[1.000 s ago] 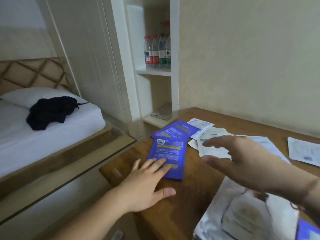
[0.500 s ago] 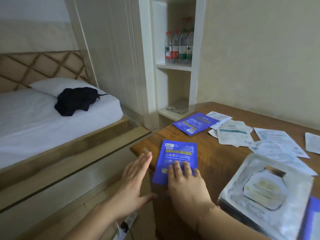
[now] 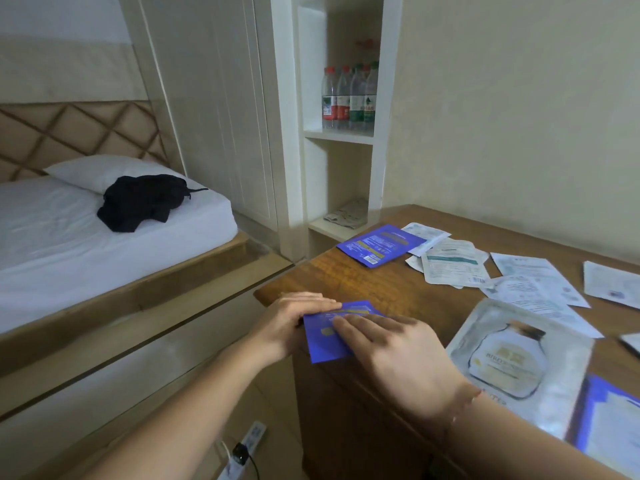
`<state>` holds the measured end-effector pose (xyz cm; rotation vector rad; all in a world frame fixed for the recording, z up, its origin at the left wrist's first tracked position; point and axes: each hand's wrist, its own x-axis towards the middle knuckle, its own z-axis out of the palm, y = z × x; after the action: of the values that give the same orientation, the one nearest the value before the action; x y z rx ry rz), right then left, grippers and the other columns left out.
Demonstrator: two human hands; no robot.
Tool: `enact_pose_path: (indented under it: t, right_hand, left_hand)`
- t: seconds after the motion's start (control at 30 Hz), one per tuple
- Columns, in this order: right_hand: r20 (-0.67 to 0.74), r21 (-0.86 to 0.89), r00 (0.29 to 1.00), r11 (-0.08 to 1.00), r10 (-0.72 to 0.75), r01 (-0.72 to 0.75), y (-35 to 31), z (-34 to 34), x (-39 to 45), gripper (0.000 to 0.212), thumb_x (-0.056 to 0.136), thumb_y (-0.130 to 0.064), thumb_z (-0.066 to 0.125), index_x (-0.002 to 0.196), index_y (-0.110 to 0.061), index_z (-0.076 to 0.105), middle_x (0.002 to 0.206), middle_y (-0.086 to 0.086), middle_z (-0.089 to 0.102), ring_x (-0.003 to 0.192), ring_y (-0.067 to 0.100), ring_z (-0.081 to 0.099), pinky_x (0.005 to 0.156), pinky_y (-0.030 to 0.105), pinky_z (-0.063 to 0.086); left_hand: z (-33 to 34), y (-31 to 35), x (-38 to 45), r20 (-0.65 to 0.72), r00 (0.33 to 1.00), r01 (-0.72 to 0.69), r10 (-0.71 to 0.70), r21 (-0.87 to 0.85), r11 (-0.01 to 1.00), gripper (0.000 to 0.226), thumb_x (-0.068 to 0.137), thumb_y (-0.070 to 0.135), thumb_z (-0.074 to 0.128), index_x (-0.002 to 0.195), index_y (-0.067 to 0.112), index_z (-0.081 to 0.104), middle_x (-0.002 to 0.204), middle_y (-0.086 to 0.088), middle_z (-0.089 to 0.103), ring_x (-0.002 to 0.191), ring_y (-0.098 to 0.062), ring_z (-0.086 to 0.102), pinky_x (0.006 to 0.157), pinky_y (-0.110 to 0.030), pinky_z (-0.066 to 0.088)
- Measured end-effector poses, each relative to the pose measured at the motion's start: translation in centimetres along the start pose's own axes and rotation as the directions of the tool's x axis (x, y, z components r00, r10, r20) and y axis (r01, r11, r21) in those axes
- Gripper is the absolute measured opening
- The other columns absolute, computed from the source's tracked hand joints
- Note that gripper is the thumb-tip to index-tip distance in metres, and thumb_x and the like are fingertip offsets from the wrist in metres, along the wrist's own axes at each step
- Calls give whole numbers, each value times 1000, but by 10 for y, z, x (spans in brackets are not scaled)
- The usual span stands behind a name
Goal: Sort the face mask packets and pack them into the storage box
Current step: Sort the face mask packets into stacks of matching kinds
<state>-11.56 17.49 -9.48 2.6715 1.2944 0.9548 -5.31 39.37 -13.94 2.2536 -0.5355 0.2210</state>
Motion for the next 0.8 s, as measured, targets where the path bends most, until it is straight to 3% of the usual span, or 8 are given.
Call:
enact_pose_path:
  t: [0.07,0.17,0.2,0.33,0.47,0.6,0.7,0.8]
  right_hand:
    - [-8,11,999,999,36,-35,12,-12,6,28,83,-27,54,107,-21,68,85,-2,72,67,22,69,46,32,51]
    - [-194,137,939,956,283,-260,46,-36,24,13,81,-37,64,86,-27,71,65,-4,67,54,25,64,41,33,48]
    - [-234,240,893,913,384,-329,58,-44,31,14,79,-39,67,82,-27,73,65,-3,68,57,24,64,45,34,50]
    - [2,580,783,637,622,-507,103,-57,54,15,76,-33,80,86,-22,77,78,-2,74,70,14,64,65,30,51]
    - [281,742,669,286,688,-606,135,-55,56,13,77,-15,82,83,-19,71,72,-1,71,54,2,60,50,14,48]
    - [373,739,605,168,704,-652,149,-50,37,8,79,-14,80,84,-16,74,74,3,72,60,8,61,58,20,50]
    - [418,770,577,63,702,-634,156,-59,17,7,81,-11,77,87,-10,74,74,1,76,66,13,65,59,22,52]
    - [436,786,526,-25,730,-618,163,-81,-15,6,81,-7,75,80,-12,73,80,8,76,80,25,66,81,41,54]
  left_hand:
    - [-2,4,-2,-17,1000,-12,13,75,997,57,85,-10,65,117,37,68,120,22,56,118,-6,55,98,-5,34]
    - [1,20,-4,-155,988,-10,4,-38,999,16,86,44,69,101,41,74,100,37,66,100,10,63,90,-20,51]
    - [3,26,-5,-215,977,-12,-2,-67,998,26,82,54,65,95,34,75,93,34,69,93,9,66,84,-24,54]
    - [11,63,-1,-225,973,-36,-51,-366,930,26,91,27,70,116,22,66,105,8,75,98,-10,71,85,-33,57]
    - [20,91,-1,-145,982,0,-122,-643,766,81,82,11,72,145,43,31,123,-4,69,108,-22,69,87,-38,58]
    - [26,109,-6,-72,996,13,-59,-525,851,52,75,29,83,123,38,65,125,1,68,114,-18,66,99,-45,52]
    - [28,120,-11,20,1000,28,-20,-480,877,57,66,36,85,120,40,65,120,5,71,113,-16,66,103,-47,49]
    - [39,139,-20,57,996,-39,69,-422,906,65,63,34,88,122,45,63,121,11,69,115,-13,64,104,-38,47]
